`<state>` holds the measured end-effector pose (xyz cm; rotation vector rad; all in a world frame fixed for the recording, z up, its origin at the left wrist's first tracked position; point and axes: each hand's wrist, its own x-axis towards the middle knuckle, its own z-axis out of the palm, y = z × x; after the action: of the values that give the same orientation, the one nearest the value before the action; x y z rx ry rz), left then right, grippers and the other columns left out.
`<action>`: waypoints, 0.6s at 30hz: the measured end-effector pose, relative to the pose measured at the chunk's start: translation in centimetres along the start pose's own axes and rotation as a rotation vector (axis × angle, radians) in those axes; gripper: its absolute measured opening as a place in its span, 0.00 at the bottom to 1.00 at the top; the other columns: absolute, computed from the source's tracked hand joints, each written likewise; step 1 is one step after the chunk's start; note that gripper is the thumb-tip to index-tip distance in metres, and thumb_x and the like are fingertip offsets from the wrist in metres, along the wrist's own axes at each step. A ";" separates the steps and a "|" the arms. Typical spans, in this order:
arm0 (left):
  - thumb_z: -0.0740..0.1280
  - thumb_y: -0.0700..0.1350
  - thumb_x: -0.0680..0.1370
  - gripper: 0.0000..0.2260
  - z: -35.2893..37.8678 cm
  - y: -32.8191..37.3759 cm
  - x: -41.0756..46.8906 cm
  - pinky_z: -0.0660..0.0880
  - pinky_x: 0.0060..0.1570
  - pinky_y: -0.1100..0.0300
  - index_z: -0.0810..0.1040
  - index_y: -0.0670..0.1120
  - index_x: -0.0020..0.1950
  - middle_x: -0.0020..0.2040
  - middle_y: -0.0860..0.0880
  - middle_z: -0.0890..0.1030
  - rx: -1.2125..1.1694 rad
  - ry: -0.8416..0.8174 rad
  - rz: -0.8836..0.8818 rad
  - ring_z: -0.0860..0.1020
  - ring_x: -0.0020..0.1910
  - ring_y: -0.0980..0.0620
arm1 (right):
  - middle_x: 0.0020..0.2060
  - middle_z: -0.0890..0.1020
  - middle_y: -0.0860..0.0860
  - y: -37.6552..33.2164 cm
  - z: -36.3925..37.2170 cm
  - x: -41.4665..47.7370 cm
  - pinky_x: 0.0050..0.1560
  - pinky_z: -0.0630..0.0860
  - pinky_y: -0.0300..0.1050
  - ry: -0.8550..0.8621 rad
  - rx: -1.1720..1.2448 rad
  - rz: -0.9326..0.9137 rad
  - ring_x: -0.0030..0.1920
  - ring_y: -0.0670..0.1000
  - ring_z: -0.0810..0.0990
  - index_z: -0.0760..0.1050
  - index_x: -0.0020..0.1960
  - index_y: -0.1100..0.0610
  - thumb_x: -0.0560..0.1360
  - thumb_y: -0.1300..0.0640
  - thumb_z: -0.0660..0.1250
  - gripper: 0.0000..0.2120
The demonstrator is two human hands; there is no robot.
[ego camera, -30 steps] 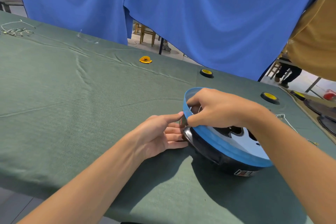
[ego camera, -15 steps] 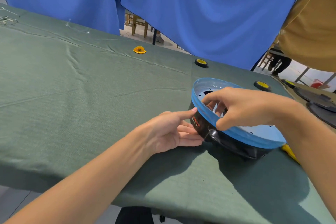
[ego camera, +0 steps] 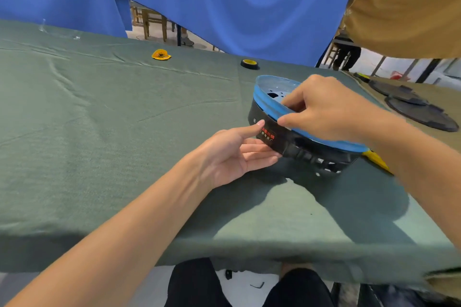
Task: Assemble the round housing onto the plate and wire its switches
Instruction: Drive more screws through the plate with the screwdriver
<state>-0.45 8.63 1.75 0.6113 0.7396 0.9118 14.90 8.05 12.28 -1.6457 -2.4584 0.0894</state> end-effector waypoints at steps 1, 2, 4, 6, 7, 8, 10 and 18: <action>0.70 0.43 0.78 0.12 0.1 -0.1 0.0 0.84 0.46 0.50 0.80 0.32 0.50 0.45 0.35 0.83 -0.001 -0.020 0.002 0.85 0.43 0.40 | 0.30 0.77 0.57 0.2 -0.5 -0.2 0.35 0.67 0.47 -0.038 0.028 0.008 0.34 0.56 0.70 0.83 0.39 0.58 0.74 0.54 0.70 0.09; 0.70 0.42 0.78 0.11 0.2 -0.2 0.0 0.84 0.46 0.51 0.80 0.33 0.51 0.46 0.35 0.83 0.001 -0.042 0.001 0.85 0.44 0.40 | 0.28 0.77 0.52 0.4 -0.9 -0.4 0.35 0.67 0.46 -0.077 0.079 0.018 0.32 0.54 0.70 0.84 0.38 0.54 0.74 0.54 0.71 0.08; 0.69 0.39 0.78 0.09 0.4 -0.4 0.0 0.83 0.46 0.52 0.80 0.33 0.53 0.49 0.33 0.84 -0.005 -0.082 -0.008 0.85 0.46 0.39 | 0.32 0.83 0.44 0.8 -1.7 -0.8 0.42 0.74 0.50 -0.132 0.204 0.055 0.36 0.53 0.77 0.84 0.37 0.47 0.74 0.55 0.72 0.08; 0.68 0.36 0.78 0.08 0.5 -0.7 0.0 0.83 0.45 0.52 0.80 0.32 0.53 0.48 0.33 0.83 -0.032 -0.110 -0.021 0.85 0.47 0.39 | 0.39 0.86 0.47 1.2 -2.1 -0.9 0.54 0.77 0.54 -0.152 0.286 0.081 0.43 0.53 0.81 0.85 0.42 0.47 0.74 0.57 0.73 0.05; 0.67 0.35 0.78 0.08 0.6 -0.8 0.0 0.83 0.44 0.52 0.79 0.32 0.53 0.48 0.33 0.83 -0.044 -0.120 -0.026 0.85 0.46 0.39 | 0.40 0.86 0.46 1.3 -2.3 -0.9 0.57 0.76 0.54 -0.160 0.306 0.084 0.43 0.51 0.81 0.85 0.42 0.48 0.74 0.58 0.73 0.05; 0.67 0.34 0.78 0.08 0.6 -0.8 0.0 0.83 0.44 0.53 0.78 0.31 0.54 0.47 0.33 0.83 -0.052 -0.128 -0.029 0.85 0.46 0.39 | 0.40 0.86 0.46 1.4 -2.3 -0.8 0.57 0.76 0.54 -0.169 0.318 0.090 0.43 0.49 0.81 0.85 0.42 0.49 0.74 0.58 0.73 0.05; 0.66 0.34 0.78 0.07 0.7 -0.8 0.0 0.83 0.44 0.53 0.78 0.31 0.54 0.48 0.33 0.84 -0.061 -0.141 -0.028 0.85 0.47 0.40 | 0.41 0.86 0.44 1.6 -2.5 -0.6 0.58 0.77 0.52 -0.177 0.314 0.097 0.45 0.49 0.83 0.85 0.43 0.48 0.74 0.57 0.73 0.05; 0.64 0.32 0.79 0.12 0.8 -0.5 -0.5 0.83 0.46 0.54 0.75 0.31 0.62 0.54 0.33 0.83 -0.076 -0.144 -0.039 0.84 0.52 0.40 | 0.43 0.86 0.45 2.2 -3.5 0.4 0.56 0.78 0.48 -0.183 0.336 0.067 0.45 0.47 0.83 0.85 0.40 0.43 0.73 0.56 0.74 0.08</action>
<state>0.24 7.86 2.05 0.5865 0.5836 0.8469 17.45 9.06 15.41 -1.6297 -2.3465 0.6509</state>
